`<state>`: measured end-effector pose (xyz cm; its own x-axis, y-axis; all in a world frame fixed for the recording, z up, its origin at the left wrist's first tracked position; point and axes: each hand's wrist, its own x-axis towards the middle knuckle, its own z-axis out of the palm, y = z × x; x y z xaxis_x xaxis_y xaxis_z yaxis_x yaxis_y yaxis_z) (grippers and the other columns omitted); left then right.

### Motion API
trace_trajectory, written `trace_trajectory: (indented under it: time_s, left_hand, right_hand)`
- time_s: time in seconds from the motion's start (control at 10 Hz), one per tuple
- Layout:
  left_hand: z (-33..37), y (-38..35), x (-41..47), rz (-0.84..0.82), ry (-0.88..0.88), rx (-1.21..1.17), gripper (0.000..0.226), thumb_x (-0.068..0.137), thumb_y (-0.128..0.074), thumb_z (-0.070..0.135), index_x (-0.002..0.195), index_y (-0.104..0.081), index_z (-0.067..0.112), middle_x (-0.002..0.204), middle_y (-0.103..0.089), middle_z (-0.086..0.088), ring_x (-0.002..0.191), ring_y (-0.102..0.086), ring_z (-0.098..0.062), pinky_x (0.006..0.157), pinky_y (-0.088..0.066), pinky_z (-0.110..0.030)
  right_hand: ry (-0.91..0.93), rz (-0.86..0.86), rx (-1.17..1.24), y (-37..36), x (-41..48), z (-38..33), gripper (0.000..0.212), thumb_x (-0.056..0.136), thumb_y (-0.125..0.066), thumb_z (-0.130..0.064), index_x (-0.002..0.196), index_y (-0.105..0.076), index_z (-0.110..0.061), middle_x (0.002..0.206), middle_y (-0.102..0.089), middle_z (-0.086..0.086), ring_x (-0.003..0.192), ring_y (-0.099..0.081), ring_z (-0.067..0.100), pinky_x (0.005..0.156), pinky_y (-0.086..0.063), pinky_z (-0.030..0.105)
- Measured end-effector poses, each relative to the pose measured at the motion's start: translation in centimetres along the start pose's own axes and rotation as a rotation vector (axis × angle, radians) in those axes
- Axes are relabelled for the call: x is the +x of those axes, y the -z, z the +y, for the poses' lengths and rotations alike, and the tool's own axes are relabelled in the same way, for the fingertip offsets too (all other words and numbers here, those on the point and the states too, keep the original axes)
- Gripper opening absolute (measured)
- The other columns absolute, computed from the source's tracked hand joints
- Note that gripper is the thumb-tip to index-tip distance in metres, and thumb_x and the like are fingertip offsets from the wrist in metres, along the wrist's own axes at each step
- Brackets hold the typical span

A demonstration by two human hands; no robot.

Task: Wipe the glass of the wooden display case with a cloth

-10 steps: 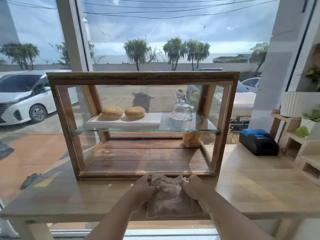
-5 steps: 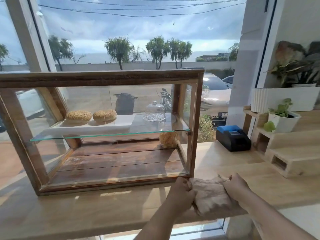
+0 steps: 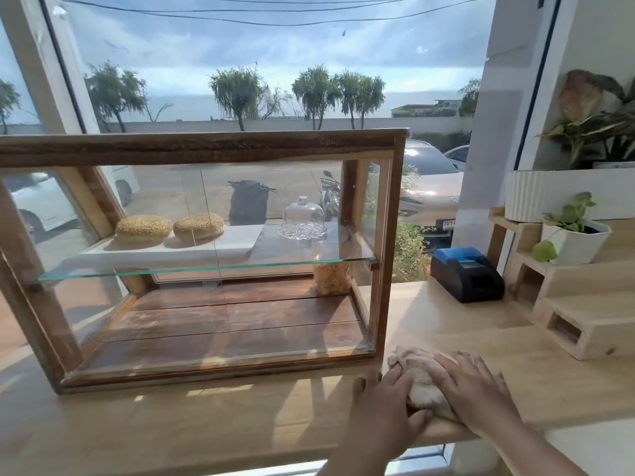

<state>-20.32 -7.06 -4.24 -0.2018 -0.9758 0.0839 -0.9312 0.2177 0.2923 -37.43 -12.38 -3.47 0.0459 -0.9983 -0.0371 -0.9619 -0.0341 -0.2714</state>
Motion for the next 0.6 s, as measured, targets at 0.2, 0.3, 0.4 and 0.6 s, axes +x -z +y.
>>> trace_trajectory:
  time_s: [0.2, 0.3, 0.4, 0.6]
  left_hand:
    - [-2.2, 1.5, -0.8, 0.050, -0.147, 0.041, 0.050, 0.088, -0.046, 0.052, 0.131, -0.048, 0.026, 0.142, -0.047, 0.012, 0.128, -0.036, -0.016, 0.106, -0.032, -0.041]
    - [-4.6, 1.7, -1.1, 0.029, -0.171, 0.083, 0.055, 0.087, -0.037, 0.056, 0.120, -0.053, 0.015, 0.134, -0.053, -0.004, 0.131, -0.040, -0.025, 0.112, -0.031, -0.042]
    - [-7.1, 2.6, -2.7, 0.031, -0.182, 0.087, 0.052, 0.085, -0.037, 0.055, 0.112, -0.059, 0.017, 0.127, -0.057, 0.000, 0.124, -0.047, -0.025, 0.106, -0.038, -0.037]
    - [-12.0, 5.1, -6.8, 0.074, -0.146, 0.074, 0.055, 0.084, -0.045, 0.058, 0.125, -0.057, 0.023, 0.131, -0.057, 0.007, 0.120, -0.048, -0.016, 0.099, -0.045, -0.034]
  right_hand:
    - [0.060, -0.084, -0.056, 0.9, 1.7, 0.9, 0.079, 0.072, 0.004, -0.082, 0.144, -0.017, -0.056, 0.161, -0.010, -0.015, 0.149, 0.000, 0.018, 0.118, -0.008, 0.049]
    - [0.074, -0.089, -0.090, 0.7, 1.9, 1.0, 0.107, 0.050, 0.023, -0.089, 0.145, -0.014, -0.056, 0.161, -0.008, -0.015, 0.149, 0.000, 0.019, 0.117, -0.008, 0.047]
    - [0.049, -0.095, -0.125, 1.2, 1.8, 0.4, 0.071, 0.082, -0.003, -0.077, 0.147, -0.016, -0.050, 0.161, -0.013, -0.011, 0.149, -0.004, 0.020, 0.119, -0.010, 0.047]
    - [0.159, 0.021, -0.111, 0.3, 0.9, -4.5, 0.058, 0.094, -0.025, -0.065, 0.147, -0.026, -0.041, 0.154, -0.031, -0.011, 0.145, -0.019, 0.015, 0.119, -0.010, 0.046]
